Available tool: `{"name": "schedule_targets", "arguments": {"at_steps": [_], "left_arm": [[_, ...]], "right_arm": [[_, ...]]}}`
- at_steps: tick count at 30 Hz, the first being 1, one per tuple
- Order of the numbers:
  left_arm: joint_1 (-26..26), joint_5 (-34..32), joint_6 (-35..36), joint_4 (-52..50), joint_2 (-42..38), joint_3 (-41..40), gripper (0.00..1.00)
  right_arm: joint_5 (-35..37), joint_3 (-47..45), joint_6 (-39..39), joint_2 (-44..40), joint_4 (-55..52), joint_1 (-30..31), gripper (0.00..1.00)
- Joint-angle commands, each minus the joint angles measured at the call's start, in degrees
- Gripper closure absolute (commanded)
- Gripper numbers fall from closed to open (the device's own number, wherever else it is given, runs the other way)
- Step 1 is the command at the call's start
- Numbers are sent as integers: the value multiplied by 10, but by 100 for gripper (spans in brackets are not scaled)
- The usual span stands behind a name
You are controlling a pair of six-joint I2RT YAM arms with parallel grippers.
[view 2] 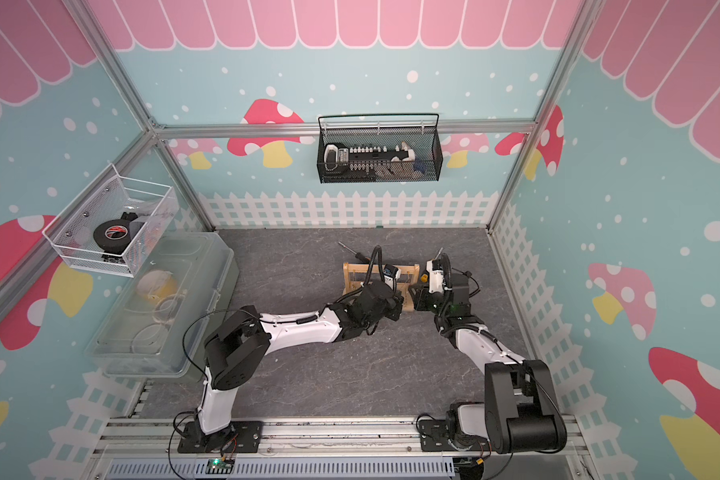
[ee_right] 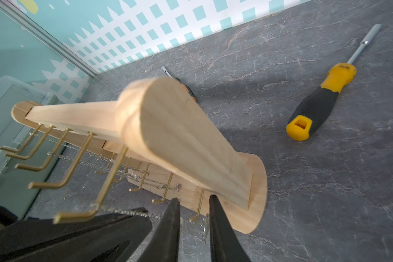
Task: Hang the necklace on the jewelry display stand
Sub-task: Hang the necklace on the stand.
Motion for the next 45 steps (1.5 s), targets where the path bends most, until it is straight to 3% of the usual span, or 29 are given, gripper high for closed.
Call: {"name": "schedule_targets", "arguments": {"at_steps": [1,10,21,32,45], "left_arm": [[2,-2,11,3,-18,8,100],[5,2,17,-6,-4,32,100],[7,3,20,-12,7,45,100],[7,-3,16,-3,-3,24,100],[9,0,15,4,-6,17,100]], "right_arm": [[-13,-3,-10,4,2,8,75],[77,0,-21,-41,-84,10,74],[30,-20,-32,-77,-80,10,70],[-1,-11,-28,-24,-25,25,70],[21,2,-14,25,23,32,77]]}}
